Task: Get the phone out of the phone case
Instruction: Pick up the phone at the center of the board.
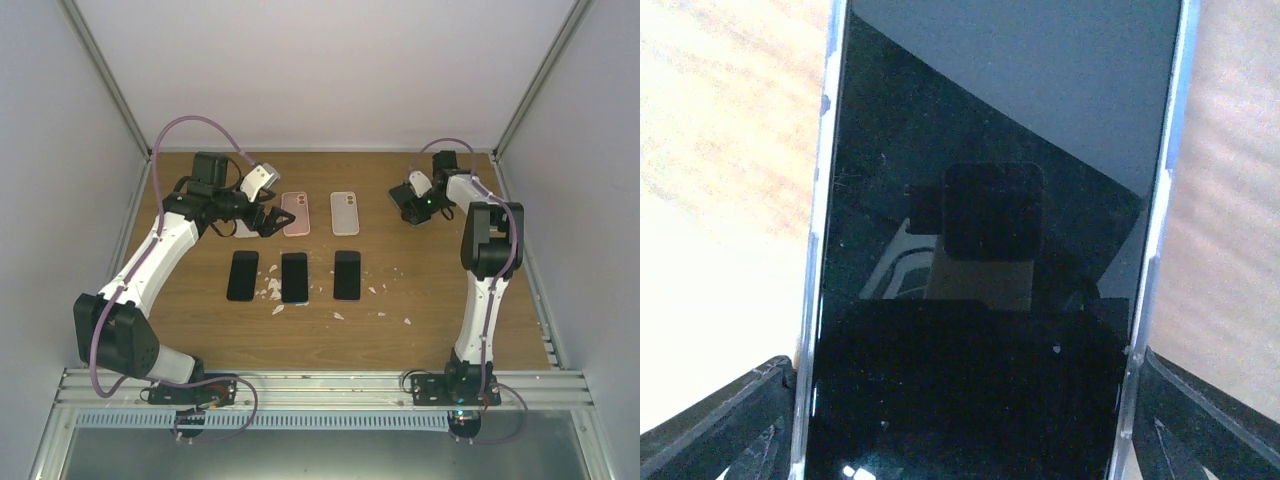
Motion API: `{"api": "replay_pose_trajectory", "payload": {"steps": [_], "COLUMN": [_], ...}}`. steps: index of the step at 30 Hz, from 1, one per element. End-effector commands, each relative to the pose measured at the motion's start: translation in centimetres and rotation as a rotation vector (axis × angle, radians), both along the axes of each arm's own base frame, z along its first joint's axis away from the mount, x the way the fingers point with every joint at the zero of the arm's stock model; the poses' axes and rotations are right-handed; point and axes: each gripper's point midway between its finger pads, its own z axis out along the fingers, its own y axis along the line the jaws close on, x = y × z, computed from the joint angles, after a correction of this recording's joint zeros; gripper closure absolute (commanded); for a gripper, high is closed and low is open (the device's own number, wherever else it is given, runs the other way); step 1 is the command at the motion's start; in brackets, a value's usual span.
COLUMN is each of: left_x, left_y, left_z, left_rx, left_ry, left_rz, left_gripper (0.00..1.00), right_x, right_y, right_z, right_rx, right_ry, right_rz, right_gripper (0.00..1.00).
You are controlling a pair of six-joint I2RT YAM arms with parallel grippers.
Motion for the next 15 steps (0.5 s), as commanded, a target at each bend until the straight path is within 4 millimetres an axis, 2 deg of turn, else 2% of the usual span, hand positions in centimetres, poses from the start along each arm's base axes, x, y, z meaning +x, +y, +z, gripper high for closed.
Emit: {"api": "replay_pose_trajectory", "payload": {"steps": [1, 9, 15], "left_x": [0.2, 0.0, -0.3], "left_y": [-0.1, 0.0, 0.2], "left_z": [1.2, 1.4, 1.4], "left_rx": [-0.033, -0.037, -0.045], "left_ry": [-0.048, -0.051, -0.054], "left_rz": [-0.008, -0.009, -0.007], "left_gripper": [0.01, 0.01, 0.01], "right_x": [-4.6, -10.5, -16.7], "right_y": [-0.1, -0.2, -0.1], "right_z": [-2.0, -1.7, -1.4], "right_rx": [-0.017, -0.025, -0.004], "right_ry": [0.124, 0.156, 0.21], "right_rz": [0.003, 0.034, 0.046], "right_gripper": [0.16, 0.21, 0.2]}}
